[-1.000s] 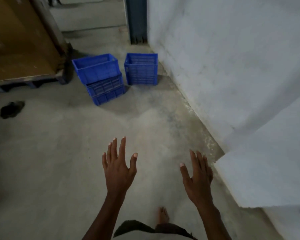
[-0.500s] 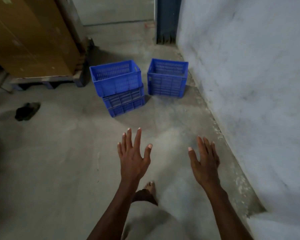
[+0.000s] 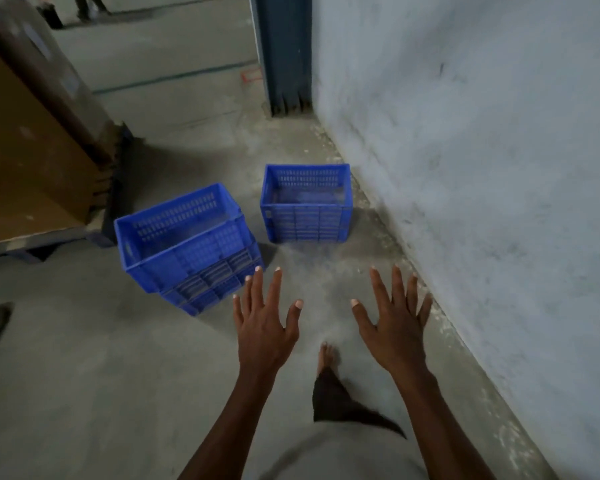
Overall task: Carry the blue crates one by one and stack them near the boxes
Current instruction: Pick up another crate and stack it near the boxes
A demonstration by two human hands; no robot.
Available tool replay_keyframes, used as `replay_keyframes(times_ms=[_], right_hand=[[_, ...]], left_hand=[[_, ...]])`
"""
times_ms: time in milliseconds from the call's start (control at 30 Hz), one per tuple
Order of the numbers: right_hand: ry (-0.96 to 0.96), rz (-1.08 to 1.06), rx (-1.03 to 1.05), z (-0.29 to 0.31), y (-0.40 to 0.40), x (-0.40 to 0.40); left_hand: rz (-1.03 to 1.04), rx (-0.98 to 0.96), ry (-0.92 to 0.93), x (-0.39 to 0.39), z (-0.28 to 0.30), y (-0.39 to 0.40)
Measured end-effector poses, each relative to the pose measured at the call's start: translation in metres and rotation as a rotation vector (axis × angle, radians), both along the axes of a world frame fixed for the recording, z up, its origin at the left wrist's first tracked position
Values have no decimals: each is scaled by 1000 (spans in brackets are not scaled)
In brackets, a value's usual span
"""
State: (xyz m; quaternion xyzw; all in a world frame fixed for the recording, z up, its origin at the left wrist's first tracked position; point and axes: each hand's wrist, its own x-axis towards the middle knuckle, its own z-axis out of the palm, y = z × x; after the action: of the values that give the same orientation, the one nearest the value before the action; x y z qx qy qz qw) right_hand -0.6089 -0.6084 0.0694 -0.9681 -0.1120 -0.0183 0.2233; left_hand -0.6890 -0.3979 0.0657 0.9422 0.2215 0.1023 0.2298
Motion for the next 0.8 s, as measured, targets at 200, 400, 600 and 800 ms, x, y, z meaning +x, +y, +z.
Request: replay_keyframes(times_ms=[200, 400, 600, 800], right_hand=[[52, 160, -19, -5, 74, 173], [31, 218, -20, -6, 148, 323], [100, 188, -7, -39, 217, 460], [329, 78, -5, -84, 262, 579]], left_hand=[[115, -39, -21, 138, 12, 79], [178, -34, -30, 260, 8, 139], [81, 1, 52, 412, -25, 209], [-80, -45, 164, 565, -72, 281]])
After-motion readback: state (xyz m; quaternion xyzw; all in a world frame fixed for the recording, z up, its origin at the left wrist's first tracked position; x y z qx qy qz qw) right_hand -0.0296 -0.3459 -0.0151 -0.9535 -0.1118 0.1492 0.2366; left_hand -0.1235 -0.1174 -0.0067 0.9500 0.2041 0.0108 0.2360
